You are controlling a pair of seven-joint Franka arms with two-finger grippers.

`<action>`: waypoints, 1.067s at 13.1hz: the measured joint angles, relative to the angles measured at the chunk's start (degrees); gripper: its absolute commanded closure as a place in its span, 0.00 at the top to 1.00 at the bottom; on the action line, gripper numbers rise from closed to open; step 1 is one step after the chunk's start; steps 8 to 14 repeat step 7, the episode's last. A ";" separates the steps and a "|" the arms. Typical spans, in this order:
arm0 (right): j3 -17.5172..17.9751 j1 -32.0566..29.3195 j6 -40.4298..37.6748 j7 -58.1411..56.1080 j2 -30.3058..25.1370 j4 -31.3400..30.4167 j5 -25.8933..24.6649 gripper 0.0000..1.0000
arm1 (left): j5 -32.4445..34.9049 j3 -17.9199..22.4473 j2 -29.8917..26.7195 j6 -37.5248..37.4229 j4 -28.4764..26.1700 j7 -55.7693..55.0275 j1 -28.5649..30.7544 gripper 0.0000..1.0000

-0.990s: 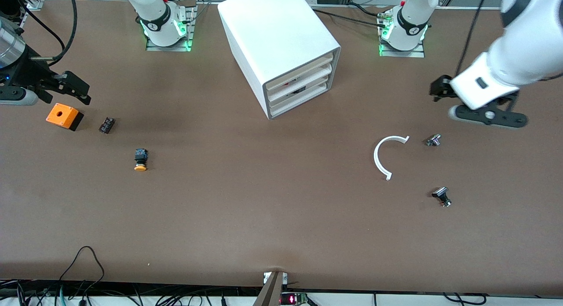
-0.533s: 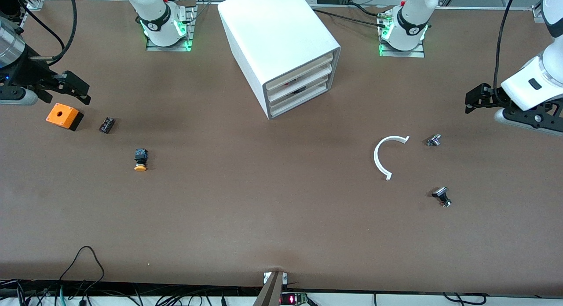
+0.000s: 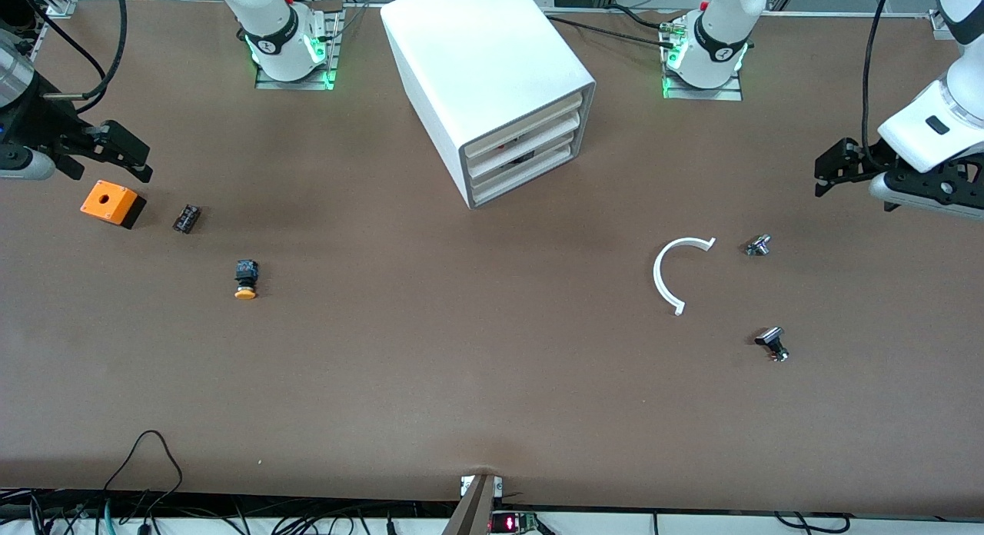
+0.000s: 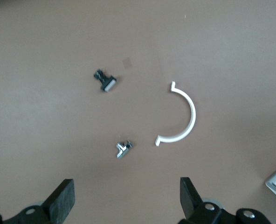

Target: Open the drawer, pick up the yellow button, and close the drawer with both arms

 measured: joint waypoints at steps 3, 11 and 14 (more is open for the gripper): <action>0.00 0.00 0.00 -0.02 0.00 0.02 0.00 1.00 | -0.07 0.00 0.50 -2.89 1.88 -3.57 -0.01 0.99; 0.00 0.00 -0.01 -0.02 0.00 0.02 0.00 1.00 | -0.11 0.00 1.21 -2.99 2.55 -3.84 -0.06 0.99; 0.00 0.00 -0.01 -0.02 0.00 0.02 0.00 1.00 | -0.11 0.00 1.21 -2.99 2.55 -3.84 -0.06 0.99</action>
